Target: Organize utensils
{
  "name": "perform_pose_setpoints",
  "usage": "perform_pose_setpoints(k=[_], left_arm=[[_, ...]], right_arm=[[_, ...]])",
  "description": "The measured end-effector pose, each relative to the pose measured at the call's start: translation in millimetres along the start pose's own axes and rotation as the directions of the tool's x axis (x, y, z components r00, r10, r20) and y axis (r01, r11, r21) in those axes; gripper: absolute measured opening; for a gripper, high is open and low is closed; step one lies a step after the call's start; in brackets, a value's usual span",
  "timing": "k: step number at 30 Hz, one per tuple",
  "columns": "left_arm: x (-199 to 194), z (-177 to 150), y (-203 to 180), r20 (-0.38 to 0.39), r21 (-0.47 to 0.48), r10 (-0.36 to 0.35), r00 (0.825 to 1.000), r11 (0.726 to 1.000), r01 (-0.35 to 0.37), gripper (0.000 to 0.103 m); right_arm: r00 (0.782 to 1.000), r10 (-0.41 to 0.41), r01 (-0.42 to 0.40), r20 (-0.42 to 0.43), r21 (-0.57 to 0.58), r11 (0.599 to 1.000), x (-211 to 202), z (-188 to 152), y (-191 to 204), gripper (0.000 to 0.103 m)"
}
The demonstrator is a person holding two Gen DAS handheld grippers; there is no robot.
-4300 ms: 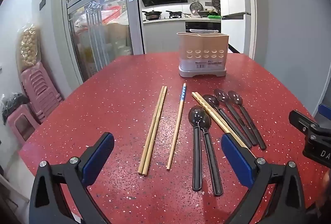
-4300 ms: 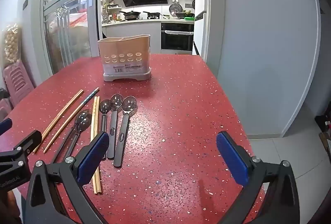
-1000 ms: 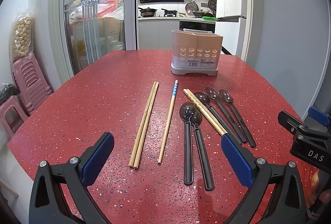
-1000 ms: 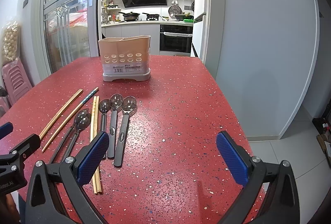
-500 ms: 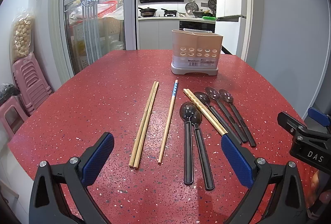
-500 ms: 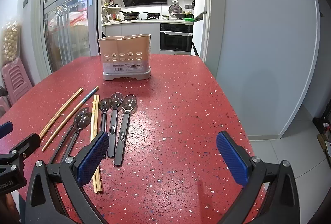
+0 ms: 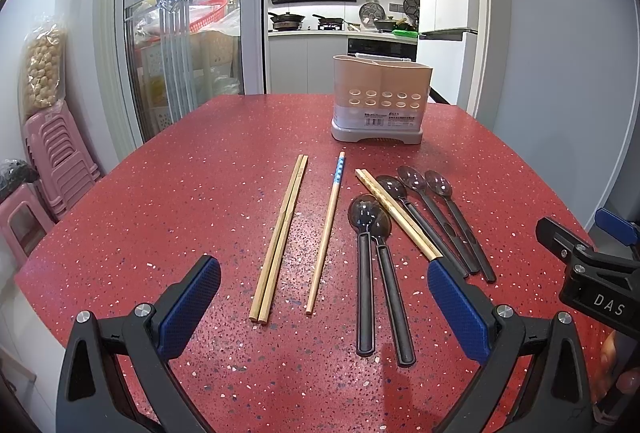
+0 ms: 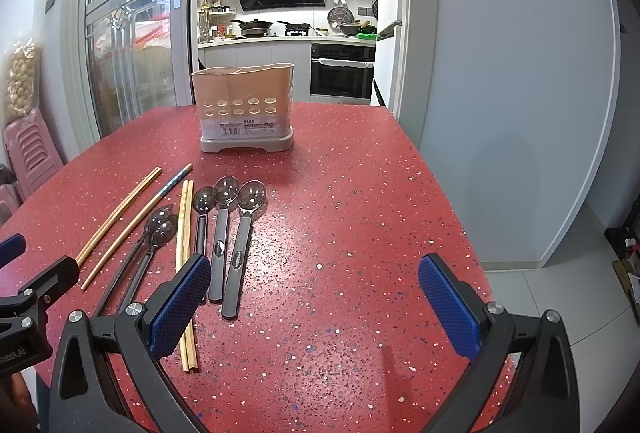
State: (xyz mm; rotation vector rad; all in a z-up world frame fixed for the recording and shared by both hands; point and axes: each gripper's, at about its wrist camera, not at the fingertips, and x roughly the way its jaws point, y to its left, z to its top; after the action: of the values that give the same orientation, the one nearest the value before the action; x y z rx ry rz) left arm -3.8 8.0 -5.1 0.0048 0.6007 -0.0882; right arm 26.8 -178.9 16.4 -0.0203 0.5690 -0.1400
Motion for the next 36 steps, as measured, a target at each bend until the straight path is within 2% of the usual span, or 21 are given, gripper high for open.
perform_pose_setpoints(k=[29,34,36], left_arm=[[3.4,-0.8,-0.6,-0.03,0.012,0.011,0.999,1.0,-0.011,0.103],[16.9,13.3,11.6,-0.059,0.048,0.09,0.994,0.995,-0.088,0.103],[26.8,23.9,20.5,-0.082,0.07,0.102,0.991,0.993,-0.097,0.103]], right_arm=[[1.0,-0.003,0.003,-0.031,-0.006,1.0,7.1,-2.9,1.1,0.103],[0.993,0.063,-0.066,-0.104,-0.023,0.998,22.0,15.1,-0.7,0.103],[0.985,0.09,-0.094,-0.147,-0.023,0.995,33.0,26.1,-1.7,0.103]])
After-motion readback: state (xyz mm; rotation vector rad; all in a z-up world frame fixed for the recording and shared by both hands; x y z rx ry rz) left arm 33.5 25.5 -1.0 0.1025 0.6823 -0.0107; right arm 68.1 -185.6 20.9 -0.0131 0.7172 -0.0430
